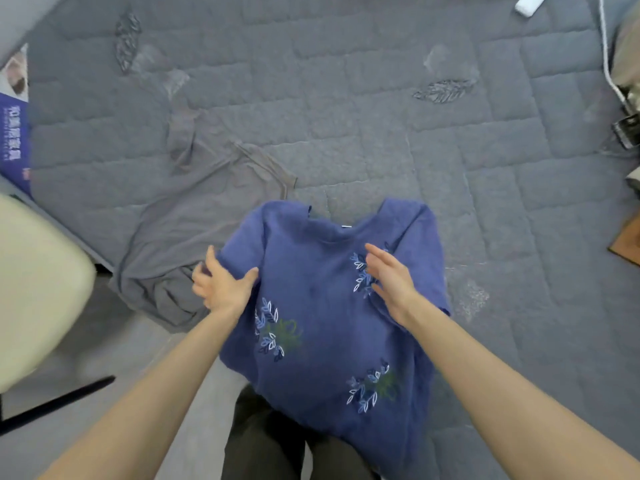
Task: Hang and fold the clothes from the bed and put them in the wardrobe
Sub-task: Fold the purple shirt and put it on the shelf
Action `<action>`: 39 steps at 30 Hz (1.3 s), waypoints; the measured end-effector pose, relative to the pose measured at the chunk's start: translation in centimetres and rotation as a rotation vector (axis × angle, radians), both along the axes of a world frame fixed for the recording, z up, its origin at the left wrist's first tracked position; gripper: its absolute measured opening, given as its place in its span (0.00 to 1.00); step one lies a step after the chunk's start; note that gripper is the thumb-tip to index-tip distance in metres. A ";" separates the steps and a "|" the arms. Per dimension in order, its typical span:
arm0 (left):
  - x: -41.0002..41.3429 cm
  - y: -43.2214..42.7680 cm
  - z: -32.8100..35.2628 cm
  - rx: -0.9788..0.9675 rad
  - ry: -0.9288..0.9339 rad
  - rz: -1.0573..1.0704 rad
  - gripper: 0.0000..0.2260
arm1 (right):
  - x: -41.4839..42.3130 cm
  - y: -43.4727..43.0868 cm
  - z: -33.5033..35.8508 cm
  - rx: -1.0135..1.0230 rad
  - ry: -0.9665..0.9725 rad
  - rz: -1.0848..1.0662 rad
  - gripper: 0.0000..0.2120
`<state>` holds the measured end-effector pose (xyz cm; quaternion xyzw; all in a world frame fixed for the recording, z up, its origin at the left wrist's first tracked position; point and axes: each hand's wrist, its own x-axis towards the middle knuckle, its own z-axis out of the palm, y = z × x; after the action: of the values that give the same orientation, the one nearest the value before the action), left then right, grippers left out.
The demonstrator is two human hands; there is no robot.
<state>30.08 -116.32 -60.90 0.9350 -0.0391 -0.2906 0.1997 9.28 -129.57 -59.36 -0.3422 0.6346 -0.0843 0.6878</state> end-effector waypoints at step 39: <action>5.4 -0.9 -1.5 -0.243 -0.111 -0.849 0.20 | 9.3 4.8 -5.5 -0.467 0.569 -0.059 0.10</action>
<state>35.48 -117.27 -62.43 0.8200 -0.4639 -0.2896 0.1688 18.57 -124.77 -64.85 -0.4814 0.7736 -0.1483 0.3845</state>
